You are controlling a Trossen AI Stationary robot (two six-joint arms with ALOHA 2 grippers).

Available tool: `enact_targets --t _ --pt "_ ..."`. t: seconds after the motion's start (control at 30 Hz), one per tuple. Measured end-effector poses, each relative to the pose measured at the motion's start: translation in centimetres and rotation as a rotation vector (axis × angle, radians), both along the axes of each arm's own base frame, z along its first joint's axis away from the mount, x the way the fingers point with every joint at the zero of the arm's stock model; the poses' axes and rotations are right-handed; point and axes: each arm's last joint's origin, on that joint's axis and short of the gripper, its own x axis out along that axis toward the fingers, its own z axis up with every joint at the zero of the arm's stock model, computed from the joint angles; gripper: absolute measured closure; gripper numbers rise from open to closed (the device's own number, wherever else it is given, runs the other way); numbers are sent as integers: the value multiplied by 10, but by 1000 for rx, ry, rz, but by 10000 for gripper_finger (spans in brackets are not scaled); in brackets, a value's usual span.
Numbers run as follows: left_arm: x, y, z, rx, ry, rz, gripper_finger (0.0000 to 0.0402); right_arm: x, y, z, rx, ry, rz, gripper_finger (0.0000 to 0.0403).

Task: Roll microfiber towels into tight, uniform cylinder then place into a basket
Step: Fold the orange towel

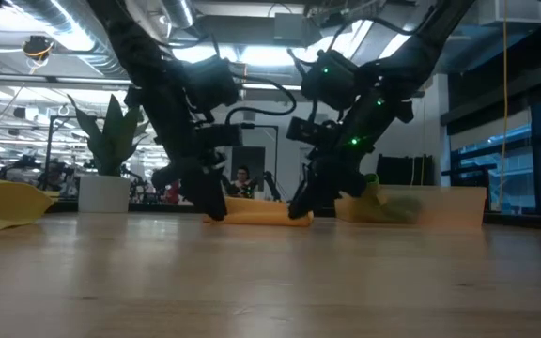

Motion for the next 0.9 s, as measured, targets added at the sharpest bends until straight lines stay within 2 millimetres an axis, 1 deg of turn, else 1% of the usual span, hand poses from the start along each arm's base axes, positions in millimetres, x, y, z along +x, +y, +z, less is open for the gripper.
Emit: enact_targets --t 0.13,0.23,0.4,0.63,0.8,0.9 --pt "2 0 -3 -6 5 -2 302 0 2 -1 51 -1 42 231" --pt "2 0 -4 -17 3 -9 302 1 3 0 72 -6 30 231" --pt "1 0 -4 -24 5 -12 302 3 5 3 71 -18 41 231" --pt "1 0 -5 -29 7 -9 302 5 4 -13 87 23 36 231" --pt "1 0 -5 -31 10 -7 303 7 3 -13 57 26 12 231" --pt "1 -1 -5 -33 15 -7 311 7 3 -13 70 23 -10 238"
